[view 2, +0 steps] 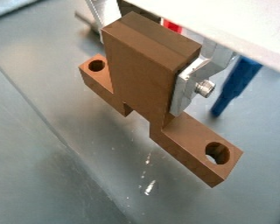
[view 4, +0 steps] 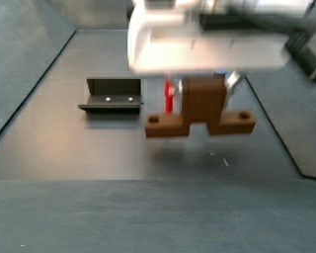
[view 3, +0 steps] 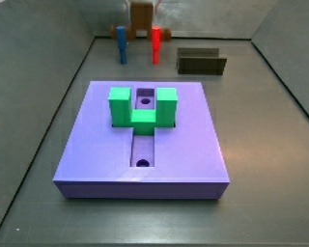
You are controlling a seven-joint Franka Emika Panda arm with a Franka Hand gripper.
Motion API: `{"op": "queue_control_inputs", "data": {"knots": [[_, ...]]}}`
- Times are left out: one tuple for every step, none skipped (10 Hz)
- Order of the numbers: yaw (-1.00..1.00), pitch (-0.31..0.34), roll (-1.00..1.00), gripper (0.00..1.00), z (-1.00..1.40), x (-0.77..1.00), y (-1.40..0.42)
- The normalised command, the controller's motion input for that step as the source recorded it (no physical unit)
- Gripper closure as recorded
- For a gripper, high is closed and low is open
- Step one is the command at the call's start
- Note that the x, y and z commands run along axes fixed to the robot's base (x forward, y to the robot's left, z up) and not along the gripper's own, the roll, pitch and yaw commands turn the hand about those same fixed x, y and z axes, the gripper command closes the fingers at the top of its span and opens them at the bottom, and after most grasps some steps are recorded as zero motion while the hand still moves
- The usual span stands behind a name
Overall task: Pick up the brown object. Move up. Move to above the board. Insert the brown object.
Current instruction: Move up, then move to above the board.
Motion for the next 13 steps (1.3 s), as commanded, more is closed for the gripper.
{"op": "queue_control_inputs", "data": {"knots": [[-0.01, 0.023, 0.05, 1.0, 0.37, -0.06, -0.02], [0.0, 0.0, 0.0, 1.0, 1.4, 0.0, 0.0], [0.01, 0.026, -0.02, 1.0, 1.4, -0.01, 0.0], [0.0, 0.032, 0.01, 1.0, 1.4, -0.03, -0.01], [0.01, 0.024, 0.01, 1.0, 1.4, -0.01, 0.0], [0.0, 0.066, -0.01, 1.0, 1.4, 0.05, 0.01], [0.0, 0.09, 0.0, 1.0, 0.83, 0.04, 0.0], [0.01, 0.07, 0.01, 1.0, 0.35, 0.03, -0.01], [0.01, 0.052, 0.01, 1.0, 0.22, 0.03, 0.0], [-0.13, 0.111, -0.08, 1.0, 0.15, 0.11, -1.4], [-0.11, 0.095, -0.04, 1.0, 0.15, 0.11, -1.4], [-0.05, 0.055, -0.01, 1.0, 0.15, 0.11, -1.4], [-0.03, 0.019, -0.04, 1.0, 0.15, 0.1, -1.4]]}}
